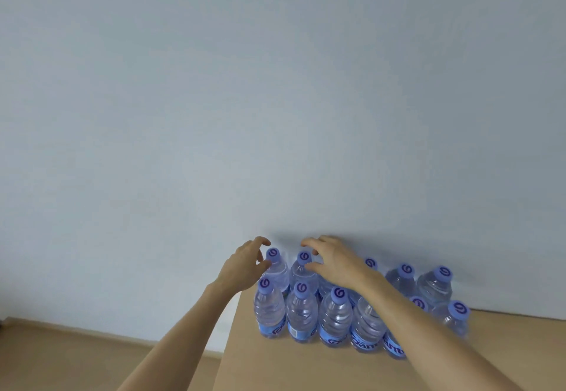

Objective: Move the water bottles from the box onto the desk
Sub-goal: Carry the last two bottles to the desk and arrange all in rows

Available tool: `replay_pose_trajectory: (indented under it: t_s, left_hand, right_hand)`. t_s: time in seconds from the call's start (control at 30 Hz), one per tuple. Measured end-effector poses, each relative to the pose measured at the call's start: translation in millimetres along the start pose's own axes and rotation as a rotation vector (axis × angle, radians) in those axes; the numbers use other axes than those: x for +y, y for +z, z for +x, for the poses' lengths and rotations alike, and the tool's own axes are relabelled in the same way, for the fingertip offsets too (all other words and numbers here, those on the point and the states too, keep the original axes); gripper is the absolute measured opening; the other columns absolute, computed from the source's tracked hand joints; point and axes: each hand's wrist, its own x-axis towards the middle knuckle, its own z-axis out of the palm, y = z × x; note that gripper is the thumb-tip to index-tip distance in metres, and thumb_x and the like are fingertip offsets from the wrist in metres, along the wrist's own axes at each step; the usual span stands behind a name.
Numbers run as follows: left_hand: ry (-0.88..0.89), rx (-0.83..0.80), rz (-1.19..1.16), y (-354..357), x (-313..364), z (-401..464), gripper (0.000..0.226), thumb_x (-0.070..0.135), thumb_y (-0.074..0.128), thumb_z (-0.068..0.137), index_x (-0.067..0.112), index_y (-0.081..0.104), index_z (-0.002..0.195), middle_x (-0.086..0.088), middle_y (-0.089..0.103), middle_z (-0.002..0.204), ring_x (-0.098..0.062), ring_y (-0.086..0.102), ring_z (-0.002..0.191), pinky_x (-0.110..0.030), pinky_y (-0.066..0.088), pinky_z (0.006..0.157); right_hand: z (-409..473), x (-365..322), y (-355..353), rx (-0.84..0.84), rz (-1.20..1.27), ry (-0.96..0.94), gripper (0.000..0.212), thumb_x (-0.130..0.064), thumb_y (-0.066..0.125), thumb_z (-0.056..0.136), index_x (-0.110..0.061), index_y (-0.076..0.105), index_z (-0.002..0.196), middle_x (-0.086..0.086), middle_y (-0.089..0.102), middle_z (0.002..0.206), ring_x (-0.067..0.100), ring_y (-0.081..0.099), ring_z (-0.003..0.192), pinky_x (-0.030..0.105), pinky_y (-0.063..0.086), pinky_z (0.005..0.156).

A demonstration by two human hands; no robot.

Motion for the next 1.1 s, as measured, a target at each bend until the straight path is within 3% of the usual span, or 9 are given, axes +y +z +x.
replay_pose_trajectory:
  t_s: [0.13, 0.23, 0.5, 0.63, 0.7, 0.83, 0.9, 1.0, 1.1]
  left_hand:
    - [0.076, -0.090, 0.037, 5, -5, 15, 0.038, 0.032, 0.056, 0.093, 0.033, 0.048, 0.131, 0.002, 0.058, 0.112, -0.018, 0.055, 0.102, -0.035, 0.048, 0.089]
    - [0.115, -0.084, 0.078, 6, -6, 22, 0.030, 0.032, 0.058, 0.091, 0.029, 0.055, 0.120, 0.004, 0.060, 0.113, -0.019, 0.056, 0.100, -0.035, 0.049, 0.086]
    - [0.010, 0.051, -0.033, 17, -5, 19, 0.028, 0.034, 0.065, 0.083, 0.020, 0.059, 0.106, 0.007, 0.059, 0.089, -0.019, 0.058, 0.082, -0.031, 0.050, 0.072]
    - [0.008, 0.047, -0.028, 16, -6, 19, 0.029, 0.038, 0.067, 0.083, 0.020, 0.058, 0.105, 0.006, 0.059, 0.088, -0.018, 0.056, 0.078, -0.026, 0.043, 0.065]
    - [0.007, 0.048, -0.034, 16, -7, 19, 0.030, 0.038, 0.068, 0.083, 0.020, 0.058, 0.105, 0.005, 0.060, 0.088, -0.018, 0.056, 0.078, -0.025, 0.042, 0.065]
    - [-0.004, 0.054, -0.051, 15, -5, 19, 0.031, 0.036, 0.070, 0.082, 0.019, 0.058, 0.105, 0.005, 0.059, 0.087, -0.017, 0.054, 0.076, -0.022, 0.038, 0.061]
    - [-0.005, 0.055, -0.061, 16, -5, 19, 0.030, 0.036, 0.071, 0.082, 0.019, 0.058, 0.104, 0.005, 0.059, 0.087, -0.016, 0.054, 0.074, -0.020, 0.036, 0.057]
    - [-0.003, 0.051, -0.069, 16, -6, 20, 0.030, 0.035, 0.072, 0.082, 0.020, 0.058, 0.104, 0.006, 0.059, 0.087, -0.015, 0.053, 0.072, -0.018, 0.036, 0.056]
    - [-0.011, 0.050, -0.075, 16, -6, 20, 0.030, 0.035, 0.072, 0.082, 0.020, 0.058, 0.104, 0.006, 0.060, 0.088, -0.015, 0.054, 0.073, -0.020, 0.037, 0.058]
  right_hand:
    - [9, -9, 7, -0.026, -0.044, 0.066, 0.051, -0.039, 0.065, 0.089, -0.020, 0.051, 0.135, 0.005, 0.057, 0.121, 0.023, 0.051, 0.115, 0.034, 0.044, 0.093]
    - [13, -12, 9, -0.023, -0.089, 0.095, 0.049, -0.040, 0.065, 0.089, -0.013, 0.056, 0.128, 0.006, 0.060, 0.122, 0.025, 0.053, 0.114, 0.035, 0.044, 0.094]
    - [16, -10, 15, 0.036, -0.132, 0.069, 0.038, -0.043, 0.063, 0.088, -0.011, 0.062, 0.108, 0.004, 0.066, 0.101, 0.024, 0.060, 0.095, 0.034, 0.047, 0.081]
    - [18, -13, 19, 0.067, -0.207, 0.077, 0.042, -0.052, 0.060, 0.088, -0.011, 0.053, 0.087, 0.000, 0.054, 0.081, 0.022, 0.051, 0.077, 0.032, 0.033, 0.068]
    - [19, -15, 23, 0.083, -0.198, 0.079, 0.038, -0.047, 0.060, 0.090, -0.011, 0.050, 0.084, 0.001, 0.051, 0.079, 0.022, 0.047, 0.074, 0.030, 0.030, 0.066]
    - [21, -9, 28, 0.034, -0.144, 0.000, 0.015, -0.018, 0.060, 0.094, -0.007, 0.060, 0.105, 0.006, 0.057, 0.101, 0.025, 0.054, 0.099, 0.027, 0.039, 0.073]
    - [19, -6, 25, 0.004, -0.095, -0.029, 0.029, -0.013, 0.060, 0.094, -0.012, 0.058, 0.123, 0.005, 0.056, 0.113, 0.022, 0.053, 0.108, 0.029, 0.044, 0.082]
    - [17, -6, 19, 0.002, -0.033, 0.040, 0.041, -0.028, 0.066, 0.091, -0.012, 0.054, 0.128, 0.005, 0.058, 0.120, 0.022, 0.054, 0.110, 0.034, 0.048, 0.088]
    - [18, -5, 20, 0.020, -0.051, 0.129, 0.043, -0.042, 0.072, 0.084, -0.008, 0.056, 0.105, 0.004, 0.060, 0.104, 0.023, 0.057, 0.093, 0.034, 0.049, 0.076]
